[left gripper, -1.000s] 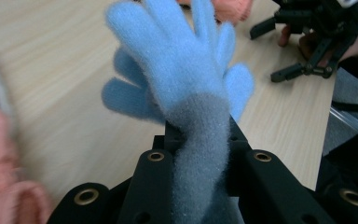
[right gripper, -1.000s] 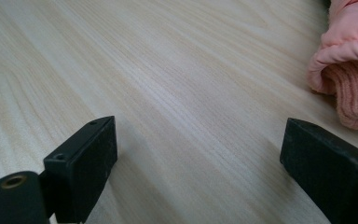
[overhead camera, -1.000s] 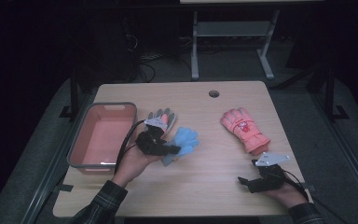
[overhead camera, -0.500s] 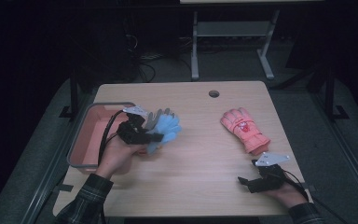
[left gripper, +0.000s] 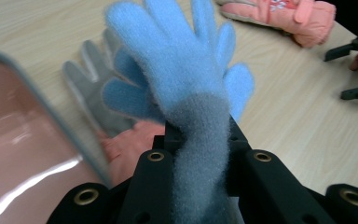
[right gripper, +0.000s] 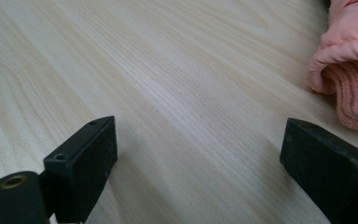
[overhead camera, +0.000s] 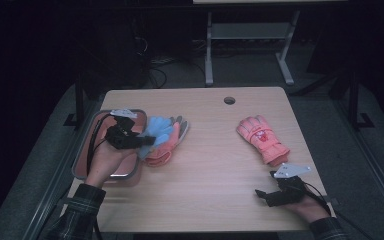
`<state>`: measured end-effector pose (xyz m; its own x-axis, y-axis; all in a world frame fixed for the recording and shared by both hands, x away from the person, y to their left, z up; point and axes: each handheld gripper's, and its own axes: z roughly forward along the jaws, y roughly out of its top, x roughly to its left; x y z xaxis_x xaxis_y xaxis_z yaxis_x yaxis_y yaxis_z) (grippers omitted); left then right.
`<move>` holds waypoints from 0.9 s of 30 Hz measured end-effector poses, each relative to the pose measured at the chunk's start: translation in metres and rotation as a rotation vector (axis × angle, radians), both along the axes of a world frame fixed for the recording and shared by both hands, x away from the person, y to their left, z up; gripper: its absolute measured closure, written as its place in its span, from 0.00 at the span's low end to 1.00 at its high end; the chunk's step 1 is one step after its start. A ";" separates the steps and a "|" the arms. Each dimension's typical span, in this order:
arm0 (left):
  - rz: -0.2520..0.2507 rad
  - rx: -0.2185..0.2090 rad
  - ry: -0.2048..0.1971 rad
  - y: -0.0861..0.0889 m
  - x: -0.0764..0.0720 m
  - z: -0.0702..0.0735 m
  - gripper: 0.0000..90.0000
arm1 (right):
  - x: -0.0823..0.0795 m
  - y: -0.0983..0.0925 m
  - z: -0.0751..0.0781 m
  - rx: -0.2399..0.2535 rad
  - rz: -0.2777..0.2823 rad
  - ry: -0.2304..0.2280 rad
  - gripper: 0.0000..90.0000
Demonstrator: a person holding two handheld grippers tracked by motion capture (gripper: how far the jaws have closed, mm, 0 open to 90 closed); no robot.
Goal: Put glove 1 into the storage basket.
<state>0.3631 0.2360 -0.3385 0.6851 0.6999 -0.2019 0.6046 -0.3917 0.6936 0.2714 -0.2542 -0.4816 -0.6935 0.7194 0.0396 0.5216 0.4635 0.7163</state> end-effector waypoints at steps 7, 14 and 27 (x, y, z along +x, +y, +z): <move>0.077 0.012 0.001 0.030 0.002 -0.004 0.87 | 0.000 0.000 0.000 0.000 0.000 0.000 0.12; 0.165 0.039 0.021 0.060 0.008 -0.019 0.87 | 0.000 0.000 0.000 0.000 0.000 0.000 0.12; 0.285 0.115 0.137 0.094 0.022 -0.058 0.86 | 0.000 0.000 0.000 -0.001 -0.004 -0.002 0.12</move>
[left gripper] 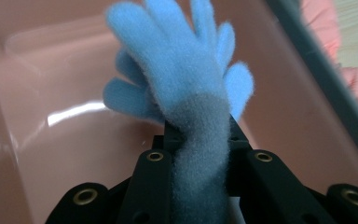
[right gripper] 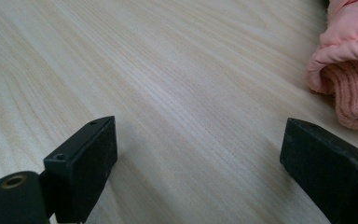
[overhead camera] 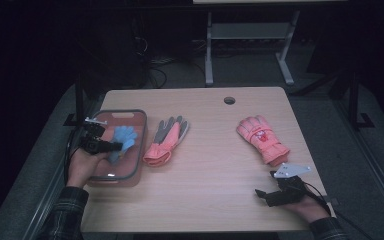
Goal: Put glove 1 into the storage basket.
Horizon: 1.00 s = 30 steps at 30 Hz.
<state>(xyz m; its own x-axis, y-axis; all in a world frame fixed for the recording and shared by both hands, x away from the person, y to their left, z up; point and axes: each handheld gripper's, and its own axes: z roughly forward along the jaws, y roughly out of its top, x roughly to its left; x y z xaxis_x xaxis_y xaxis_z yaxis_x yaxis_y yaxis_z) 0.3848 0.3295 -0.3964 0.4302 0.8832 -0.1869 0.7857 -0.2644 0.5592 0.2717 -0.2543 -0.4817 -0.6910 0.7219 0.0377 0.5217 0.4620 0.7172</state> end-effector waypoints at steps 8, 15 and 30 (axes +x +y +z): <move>-0.003 0.060 0.039 0.000 0.010 -0.009 0.84 | 0.000 0.000 0.000 0.000 0.000 0.000 0.12; 0.013 0.105 0.094 -0.001 0.018 -0.023 0.78 | 0.000 0.000 0.000 0.000 -0.001 0.000 0.12; 0.037 0.118 -0.036 -0.002 0.013 0.001 0.27 | 0.000 0.000 0.000 0.000 -0.001 0.000 0.12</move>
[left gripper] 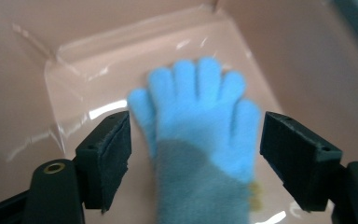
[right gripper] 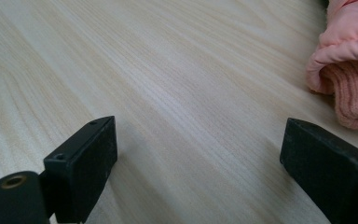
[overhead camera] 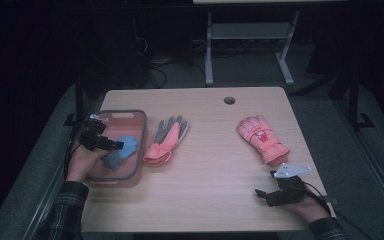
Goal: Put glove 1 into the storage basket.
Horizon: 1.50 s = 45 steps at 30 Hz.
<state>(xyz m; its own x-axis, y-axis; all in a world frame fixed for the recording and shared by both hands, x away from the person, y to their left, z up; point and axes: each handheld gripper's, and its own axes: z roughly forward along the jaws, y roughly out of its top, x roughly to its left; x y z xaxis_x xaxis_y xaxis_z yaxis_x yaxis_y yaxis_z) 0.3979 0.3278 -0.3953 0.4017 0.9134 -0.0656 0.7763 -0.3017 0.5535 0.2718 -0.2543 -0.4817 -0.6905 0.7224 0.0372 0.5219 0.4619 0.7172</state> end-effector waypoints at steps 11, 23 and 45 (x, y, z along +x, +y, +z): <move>-0.114 -0.076 -0.066 -0.030 -0.015 0.021 0.21 | 0.000 0.000 0.000 -0.002 -0.007 0.002 0.10; -0.244 -0.124 -0.107 -0.075 -0.039 0.033 0.17 | 0.000 -0.001 0.000 -0.003 -0.015 -0.004 0.10; -0.428 -0.134 -0.105 -0.158 -0.077 0.009 0.17 | -0.001 -0.001 0.000 -0.002 -0.013 0.003 0.10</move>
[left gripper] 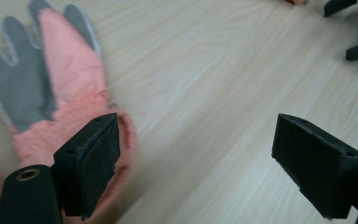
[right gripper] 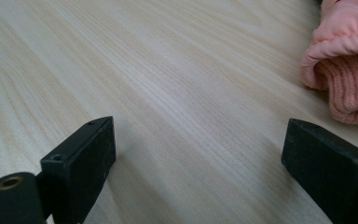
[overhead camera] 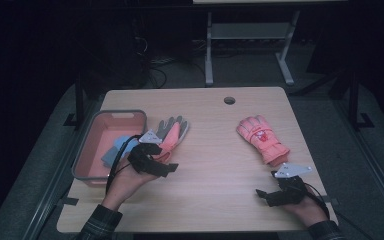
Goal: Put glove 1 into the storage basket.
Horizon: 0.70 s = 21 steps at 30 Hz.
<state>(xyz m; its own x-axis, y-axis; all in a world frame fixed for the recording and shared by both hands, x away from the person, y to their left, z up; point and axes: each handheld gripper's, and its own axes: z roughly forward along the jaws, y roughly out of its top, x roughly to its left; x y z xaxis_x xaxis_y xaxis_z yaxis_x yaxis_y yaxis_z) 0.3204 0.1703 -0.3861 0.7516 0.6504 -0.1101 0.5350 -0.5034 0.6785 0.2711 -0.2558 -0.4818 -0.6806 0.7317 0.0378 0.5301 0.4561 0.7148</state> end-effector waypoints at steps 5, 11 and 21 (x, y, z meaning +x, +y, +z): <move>-0.040 0.021 0.008 -0.013 -0.009 -0.017 0.16 | 0.000 0.000 0.000 0.000 0.002 0.000 0.10; -0.072 0.030 0.026 -0.017 -0.021 -0.042 0.16 | 0.000 0.000 0.000 0.000 0.002 0.001 0.10; -0.113 0.049 -0.007 -0.009 -0.032 -0.069 0.16 | 0.000 0.001 0.003 -0.018 0.010 0.013 0.17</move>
<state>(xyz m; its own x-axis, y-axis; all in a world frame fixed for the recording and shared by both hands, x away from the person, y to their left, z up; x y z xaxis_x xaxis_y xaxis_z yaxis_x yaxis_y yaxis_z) 0.2885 0.1611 -0.4553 0.8208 0.5663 -0.0746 0.4684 -0.5926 0.6553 0.2707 -0.2552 -0.4783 -0.6877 0.7252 0.0339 0.5347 0.4743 0.6994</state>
